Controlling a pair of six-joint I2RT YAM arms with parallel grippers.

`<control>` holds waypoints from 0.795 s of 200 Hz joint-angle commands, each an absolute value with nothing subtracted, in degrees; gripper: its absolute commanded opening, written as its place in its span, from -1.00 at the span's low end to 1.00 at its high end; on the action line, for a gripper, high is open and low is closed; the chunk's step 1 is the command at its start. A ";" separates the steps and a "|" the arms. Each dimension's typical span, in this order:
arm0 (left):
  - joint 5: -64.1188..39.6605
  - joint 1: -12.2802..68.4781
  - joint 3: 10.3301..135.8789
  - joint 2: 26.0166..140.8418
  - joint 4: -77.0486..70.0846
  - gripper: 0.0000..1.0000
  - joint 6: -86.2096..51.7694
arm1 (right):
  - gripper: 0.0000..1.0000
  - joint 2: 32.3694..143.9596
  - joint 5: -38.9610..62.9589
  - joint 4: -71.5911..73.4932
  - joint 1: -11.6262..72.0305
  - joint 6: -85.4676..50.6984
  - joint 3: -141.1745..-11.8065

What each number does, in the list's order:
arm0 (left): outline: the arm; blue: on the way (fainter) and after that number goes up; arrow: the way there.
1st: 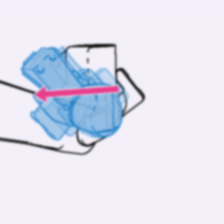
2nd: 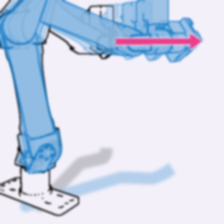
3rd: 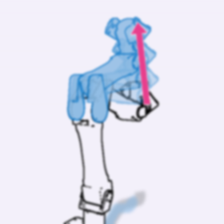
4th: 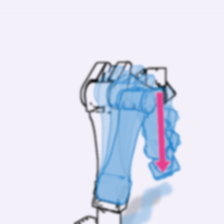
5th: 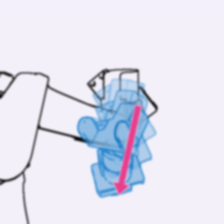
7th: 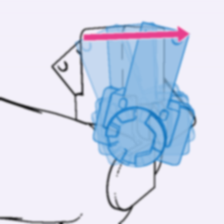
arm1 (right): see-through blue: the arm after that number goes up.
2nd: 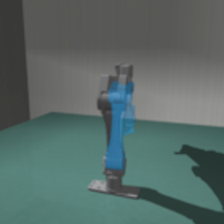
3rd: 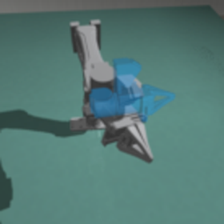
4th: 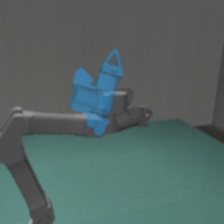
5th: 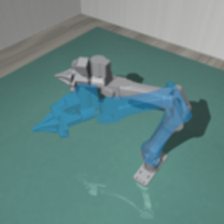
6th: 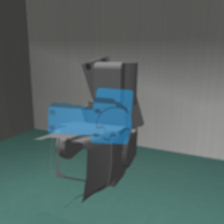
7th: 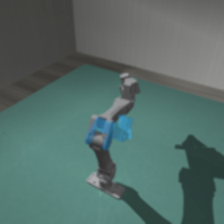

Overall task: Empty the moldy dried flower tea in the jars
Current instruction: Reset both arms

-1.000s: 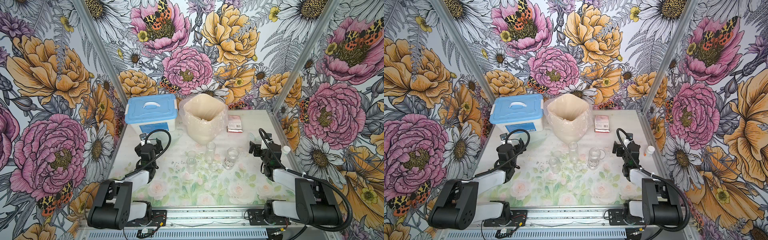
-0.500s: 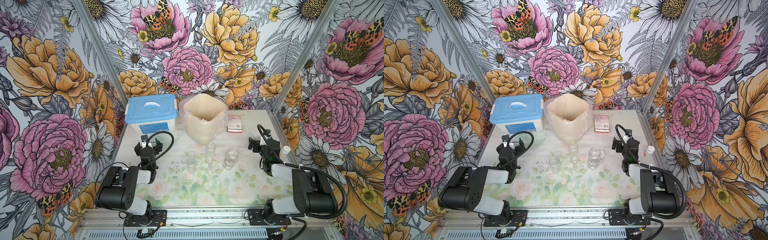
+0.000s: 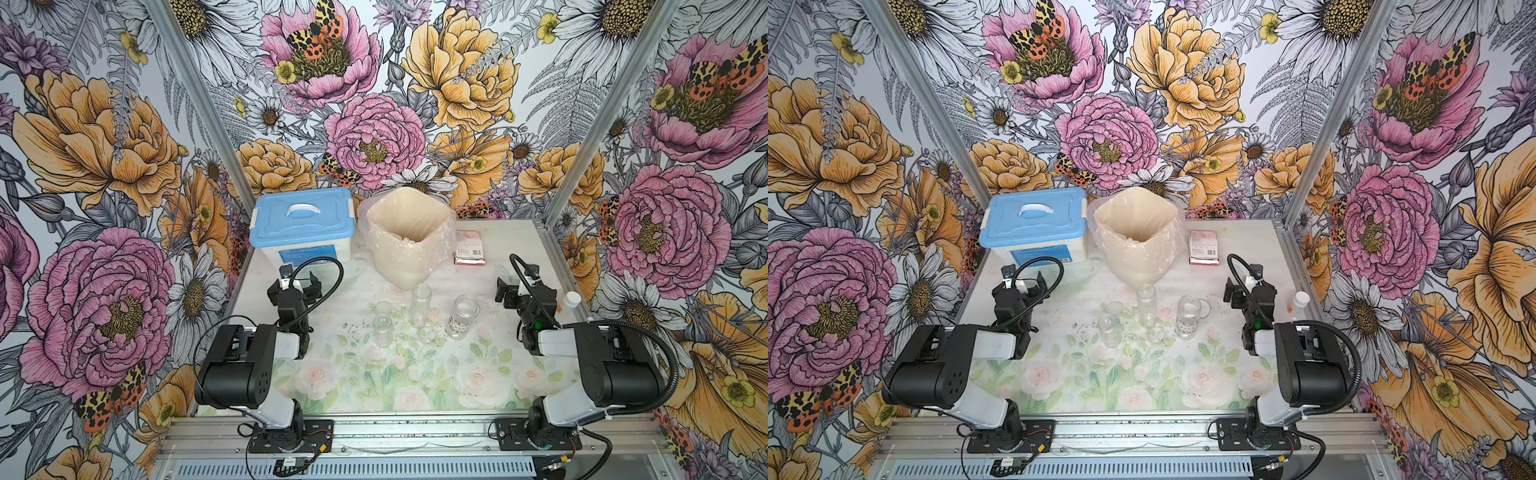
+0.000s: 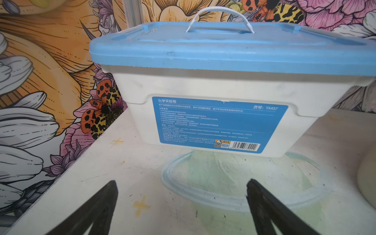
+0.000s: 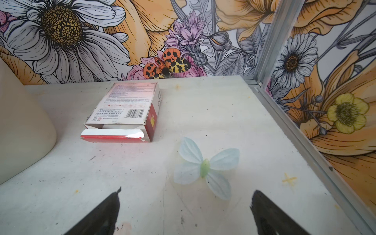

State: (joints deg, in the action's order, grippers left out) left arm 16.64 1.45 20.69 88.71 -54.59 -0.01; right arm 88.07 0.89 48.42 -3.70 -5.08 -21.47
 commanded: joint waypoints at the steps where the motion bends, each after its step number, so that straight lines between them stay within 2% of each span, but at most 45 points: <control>1: 14.41 1.14 21.27 88.73 -54.16 0.98 -0.63 | 0.99 88.24 0.00 50.38 -3.49 -5.80 -22.25; 52: 15.46 1.99 21.01 88.74 -54.86 0.98 0.05 | 0.99 88.11 -0.14 50.82 -3.42 -5.76 -21.96; 87: 15.43 2.02 21.01 88.77 -54.88 0.98 0.09 | 0.99 87.89 -6.53 56.44 -2.32 -6.76 -18.89; 159: 14.42 1.57 21.26 88.77 -54.41 0.97 -0.06 | 0.99 87.98 -7.30 53.12 -2.35 -7.03 -20.76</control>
State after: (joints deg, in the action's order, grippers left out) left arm 15.75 1.69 20.69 88.71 -54.19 0.01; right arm 88.07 -6.28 52.58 -2.59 -6.39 -19.55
